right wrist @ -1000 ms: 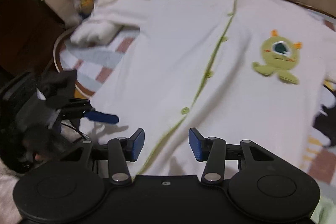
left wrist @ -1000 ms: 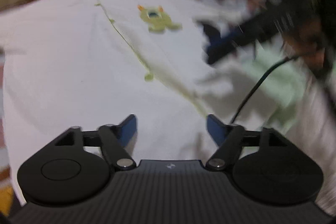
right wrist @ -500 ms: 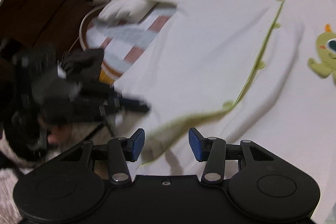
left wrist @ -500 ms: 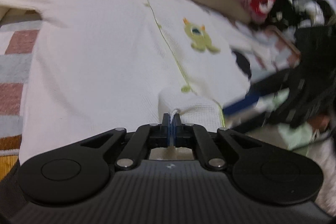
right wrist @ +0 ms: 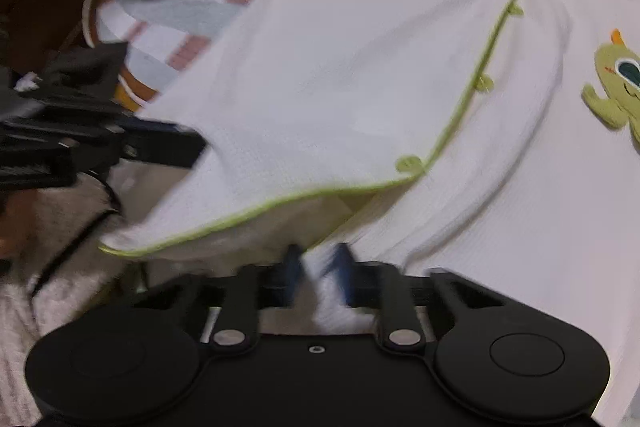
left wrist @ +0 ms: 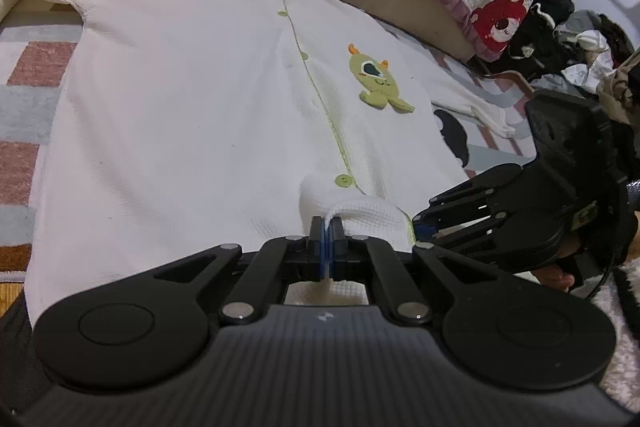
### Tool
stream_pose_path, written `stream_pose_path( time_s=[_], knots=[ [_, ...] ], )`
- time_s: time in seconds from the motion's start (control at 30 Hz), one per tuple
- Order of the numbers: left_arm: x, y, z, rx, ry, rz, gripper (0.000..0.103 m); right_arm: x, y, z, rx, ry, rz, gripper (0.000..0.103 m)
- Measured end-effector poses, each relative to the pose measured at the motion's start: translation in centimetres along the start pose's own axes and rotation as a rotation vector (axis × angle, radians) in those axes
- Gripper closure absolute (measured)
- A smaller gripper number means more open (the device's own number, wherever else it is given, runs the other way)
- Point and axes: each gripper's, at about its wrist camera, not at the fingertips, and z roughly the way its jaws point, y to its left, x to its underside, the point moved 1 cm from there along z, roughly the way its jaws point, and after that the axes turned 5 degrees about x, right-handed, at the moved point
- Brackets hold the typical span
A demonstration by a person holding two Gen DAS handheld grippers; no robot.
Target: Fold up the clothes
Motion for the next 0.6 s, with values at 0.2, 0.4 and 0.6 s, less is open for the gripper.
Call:
stream_pose_path(
  time_s=[0.2,0.4,0.6],
  knots=[
    [-0.3,0.2,-0.3,0.115,0.003,-0.041,0.102,-0.7,1.3,-2.4,-0.110,-0.102,-0.078,0.089],
    [-0.3,-0.2,-1.3,-0.054,0.071,0.016,0.078,-0.7,0.7,1.2,-0.091,-0.060,0.036,0.081],
    [-2.2,4.5,-5.0,-0.233,0.086,-0.009,0.042,0.3,-1.0,-2.2,-0.180,-0.034,0.093,0.062]
  ],
)
